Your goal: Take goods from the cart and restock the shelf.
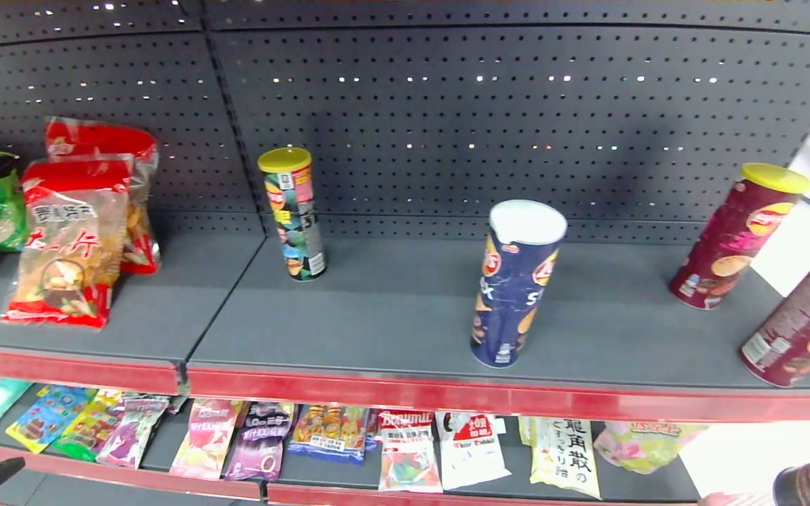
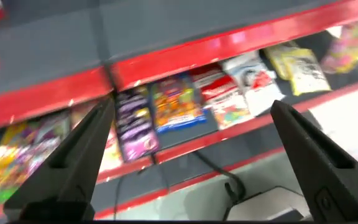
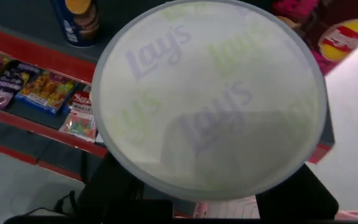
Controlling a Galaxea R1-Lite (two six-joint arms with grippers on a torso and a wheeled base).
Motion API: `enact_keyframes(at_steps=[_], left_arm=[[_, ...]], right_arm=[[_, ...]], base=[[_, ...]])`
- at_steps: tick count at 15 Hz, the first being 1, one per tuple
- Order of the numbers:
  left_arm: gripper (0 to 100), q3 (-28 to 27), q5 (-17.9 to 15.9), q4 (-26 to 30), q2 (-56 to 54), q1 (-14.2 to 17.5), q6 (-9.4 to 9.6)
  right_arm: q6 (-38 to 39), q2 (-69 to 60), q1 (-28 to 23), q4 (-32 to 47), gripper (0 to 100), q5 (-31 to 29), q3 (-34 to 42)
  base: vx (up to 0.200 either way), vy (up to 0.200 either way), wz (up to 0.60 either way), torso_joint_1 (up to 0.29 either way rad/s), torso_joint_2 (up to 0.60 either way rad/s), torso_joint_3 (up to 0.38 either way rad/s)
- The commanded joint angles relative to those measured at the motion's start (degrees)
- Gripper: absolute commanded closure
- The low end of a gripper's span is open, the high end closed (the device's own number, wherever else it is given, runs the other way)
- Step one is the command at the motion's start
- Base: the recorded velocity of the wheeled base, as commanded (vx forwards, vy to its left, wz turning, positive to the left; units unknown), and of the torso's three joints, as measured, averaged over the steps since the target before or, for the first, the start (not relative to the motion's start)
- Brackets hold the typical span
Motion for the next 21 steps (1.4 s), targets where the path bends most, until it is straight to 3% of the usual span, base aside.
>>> enact_keyframes(at_steps=[1,4,6,8,9,11,12,13,15,16,18,19,21], left_arm=[[0,0.25,0.14,0.05,-0.9,0.01,0.26],[0,0.6,3.39,1.02,-3.54,0.01,1.58],[0,2.27,3.04,2.42,-8.46,0.01,-0.18],[0,2.45,3.75,9.19,-14.88,0.62,-0.27],[0,1.92,4.71,14.02,-17.16,3.7,-0.27],[0,2.01,4.62,17.8,-19.01,14.95,-0.27],[0,2.09,4.27,17.89,-19.18,19.35,-0.97],[0,2.09,2.6,17.71,-20.77,19.87,-2.73],[0,2.45,-4.69,17.28,-23.58,19.78,-3.43],[0,3.94,-5.48,14.81,-23.58,19.78,-3.35],[0,10.09,-5.13,1.63,-23.58,19.78,-3.17],[0,10.97,-3.29,1.63,-23.49,21.1,-3.43],[0,10.8,-2.93,2.42,-24.28,23.92,-3.43]], right_arm=[[-0.02,1.19,0.11,-0.29,100,0.38,-0.89],[-0.02,8.49,0.72,-3.19,100,5.56,-5.72],[0.51,19.83,0.72,-8.29,100,8.46,-10.91],[0.69,30.2,0.81,-17.08,100,8.64,-12.4],[0.69,35.03,0.81,-21.92,100,8.73,-12.4],[0.69,41.45,0.72,-27.28,100,9.69,-13.63],[0.69,43.82,0.72,-28.86,100,10.31,-14.42],[0.6,45.32,0.81,-29.83,100,10.4,-15.39],[0.69,46.99,0.9,-29.91,100,10.4,-16.09],[0.69,47.07,0.99,-29.91,100,10.4,-16.09],[0.69,46.99,0.99,-29.91,100,10.48,-15.48],[0.69,46.99,0.99,-29.91,100,10.48,-15.39],[0.69,46.99,0.99,-29.91,100,10.48,-15.48]], base=[[0.0,0.0,0.0,0.0,0.0,0.0],[0.0,0.0,0.0,0.0,0.0,0.0],[0.0,0.0,0.0,0.0,0.0,0.0],[0.0,0.0,0.0,0.0,0.0,0.0],[0.0,0.0,0.0,0.0,0.0,0.0],[0.0,0.0,0.0,0.0,0.0,0.0],[0.0,0.0,0.0,0.0,0.0,0.0],[0.0,0.0,0.0,0.0,0.0,0.0],[0.0,0.0,0.0,0.0,0.0,0.0],[0.0,0.0,0.0,0.0,0.0,0.0],[0.0,0.0,0.0,0.0,0.0,0.0],[0.0,0.0,0.0,0.0,0.0,0.0],[0.0,0.0,0.0,0.0,0.0,0.0]])
